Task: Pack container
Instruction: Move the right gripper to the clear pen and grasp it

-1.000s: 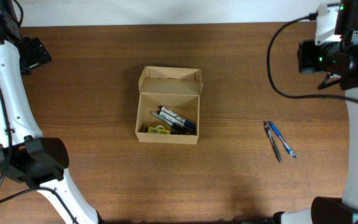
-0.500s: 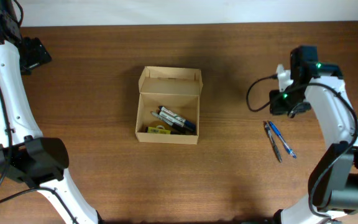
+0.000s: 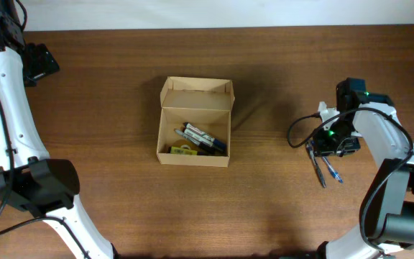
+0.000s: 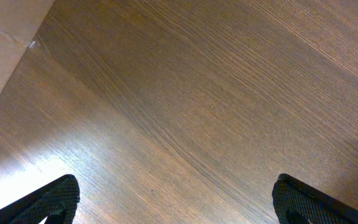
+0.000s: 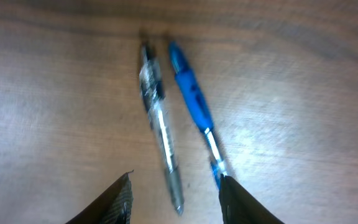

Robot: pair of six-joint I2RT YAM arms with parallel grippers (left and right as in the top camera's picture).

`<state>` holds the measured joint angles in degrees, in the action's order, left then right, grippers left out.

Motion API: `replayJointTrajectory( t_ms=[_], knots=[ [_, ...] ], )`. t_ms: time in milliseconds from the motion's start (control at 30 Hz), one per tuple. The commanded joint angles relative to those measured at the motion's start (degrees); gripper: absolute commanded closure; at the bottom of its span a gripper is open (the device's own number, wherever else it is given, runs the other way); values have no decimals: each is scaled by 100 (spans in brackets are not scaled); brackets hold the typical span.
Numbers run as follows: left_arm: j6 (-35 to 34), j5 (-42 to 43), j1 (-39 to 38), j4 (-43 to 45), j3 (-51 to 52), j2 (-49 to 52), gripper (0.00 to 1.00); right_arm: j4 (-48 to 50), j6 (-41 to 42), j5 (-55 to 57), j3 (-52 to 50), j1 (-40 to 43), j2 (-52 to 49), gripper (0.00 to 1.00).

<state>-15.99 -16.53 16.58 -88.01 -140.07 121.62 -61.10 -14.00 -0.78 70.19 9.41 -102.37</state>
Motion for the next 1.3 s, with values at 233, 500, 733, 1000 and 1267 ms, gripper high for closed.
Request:
replayJointTrajectory(
  t_ms=[233,500,733,1000,1267],
  knots=[
    [66,-17,9,-4,28,42,0,-212,-57,-229,-273,31,94,55],
    [66,-17,9,-4,28,42,0,372,-59,-199,-671,-109,94,55],
    [66,-17,9,-4,28,42,0,848,-57,-149,-1102,-262,72,55],
    [66,-17,9,-4,28,42,0,1213,146,-92,-1331,-264,72,82],
    [66,-17,9,-4,28,42,0,1082,313,-424,-984,-271,90,96]
  ],
)
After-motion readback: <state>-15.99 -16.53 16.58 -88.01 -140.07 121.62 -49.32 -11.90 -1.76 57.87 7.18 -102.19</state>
